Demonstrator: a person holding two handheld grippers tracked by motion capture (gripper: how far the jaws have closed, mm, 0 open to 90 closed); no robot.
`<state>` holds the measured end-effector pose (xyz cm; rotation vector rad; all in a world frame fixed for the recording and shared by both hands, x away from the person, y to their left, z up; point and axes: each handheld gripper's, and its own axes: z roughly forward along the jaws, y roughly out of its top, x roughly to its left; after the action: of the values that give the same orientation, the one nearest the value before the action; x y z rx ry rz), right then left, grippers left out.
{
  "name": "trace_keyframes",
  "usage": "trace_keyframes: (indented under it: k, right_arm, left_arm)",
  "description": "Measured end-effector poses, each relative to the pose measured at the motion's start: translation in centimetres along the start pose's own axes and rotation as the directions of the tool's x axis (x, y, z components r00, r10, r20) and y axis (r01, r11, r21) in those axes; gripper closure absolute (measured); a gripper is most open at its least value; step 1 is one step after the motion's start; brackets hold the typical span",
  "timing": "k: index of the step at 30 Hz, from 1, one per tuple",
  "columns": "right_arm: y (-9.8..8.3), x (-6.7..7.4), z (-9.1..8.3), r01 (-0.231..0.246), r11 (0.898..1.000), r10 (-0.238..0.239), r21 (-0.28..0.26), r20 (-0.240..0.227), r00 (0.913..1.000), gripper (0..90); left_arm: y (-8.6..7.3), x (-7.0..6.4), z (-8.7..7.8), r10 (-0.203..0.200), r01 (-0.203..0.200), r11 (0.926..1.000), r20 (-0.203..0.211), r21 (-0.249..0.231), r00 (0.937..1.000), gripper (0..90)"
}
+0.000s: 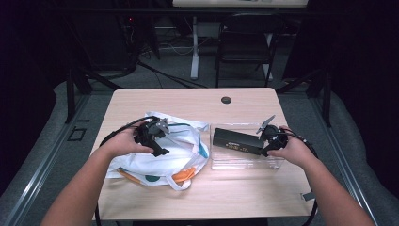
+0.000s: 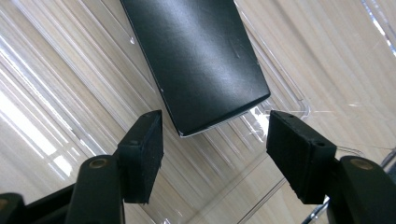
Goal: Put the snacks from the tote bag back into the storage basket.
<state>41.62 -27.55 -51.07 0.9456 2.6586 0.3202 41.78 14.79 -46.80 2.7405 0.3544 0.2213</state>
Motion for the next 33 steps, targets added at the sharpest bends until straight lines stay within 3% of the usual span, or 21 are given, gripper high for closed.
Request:
trace_keyframes:
  k: [7,10,11,13,14,18,19,21,25,26,27,33]
  right_arm:
    - [0.3,0.1,0.4,0.004,1.000,-0.004,0.010,0.013,0.9999,36.0]
    - [0.3,0.2,0.7,-0.013,1.000,0.013,-0.011,0.007,0.9999,36.0]
    - [0.4,0.2,0.6,0.001,1.000,-0.001,0.010,0.019,0.9998,36.1]
    - [0.6,-0.1,0.5,0.019,0.999,-0.019,0.034,0.000,0.9998,36.1]
    - [0.5,0.1,0.8,-0.006,1.000,0.006,0.004,0.005,1.0000,36.1]
    - [0.6,0.2,0.9,-0.017,1.000,0.017,-0.002,0.008,0.9998,36.1]
    - [0.7,0.0,0.9,-0.001,1.000,0.001,0.019,0.006,1.0000,36.1]
    - [0.7,0.1,1.1,-0.027,1.000,0.027,-0.011,0.002,0.9996,36.1]
    - [0.8,-0.1,1.2,-0.042,0.999,0.042,-0.015,-0.002,0.9991,36.1]
    - [1.1,-0.5,0.9,0.006,0.999,-0.006,0.042,0.005,1.0000,36.1]
    - [0.9,-0.2,1.2,-0.039,0.999,0.039,-0.014,0.000,0.9992,36.1]
    - [1.0,-0.5,1.2,-0.050,0.999,0.050,-0.015,-0.009,0.9987,36.1]
  left_arm:
    - [-0.3,0.0,0.1,-0.004,0.004,1.0000,-0.002,0.004,1.0000,30.7]
    - [-0.4,0.0,0.0,-0.009,0.009,1.0000,-0.003,0.003,1.0000,30.7]
    - [-0.4,0.0,0.1,-0.010,0.010,0.9999,-0.004,-0.001,0.9999,30.7]
    - [-0.5,-0.1,0.0,-0.011,0.011,0.9999,-0.005,0.001,0.9999,30.7]
    - [-0.5,-0.1,0.0,-0.011,0.011,0.9999,-0.006,0.002,0.9999,30.7]
    - [-0.6,-0.1,0.1,-0.011,0.011,0.9999,-0.004,0.004,0.9999,30.7]
    - [-0.7,-0.1,0.1,-0.012,0.012,0.9999,-0.004,0.003,0.9999,30.7]
    - [-0.8,-0.1,0.1,-0.014,0.014,0.9999,-0.006,0.004,0.9999,30.7]
    - [-0.9,-0.1,0.0,-0.020,0.020,0.9998,-0.007,0.005,0.9998,30.7]
    - [-0.9,-0.1,-0.1,-0.019,0.019,0.9998,-0.005,0.008,0.9998,30.7]
    - [-1.0,-0.1,-0.1,-0.021,0.021,0.9998,-0.008,0.005,0.9997,30.7]
    - [-1.0,-0.1,-0.1,-0.023,0.023,0.9997,-0.014,0.009,0.9996,30.7]
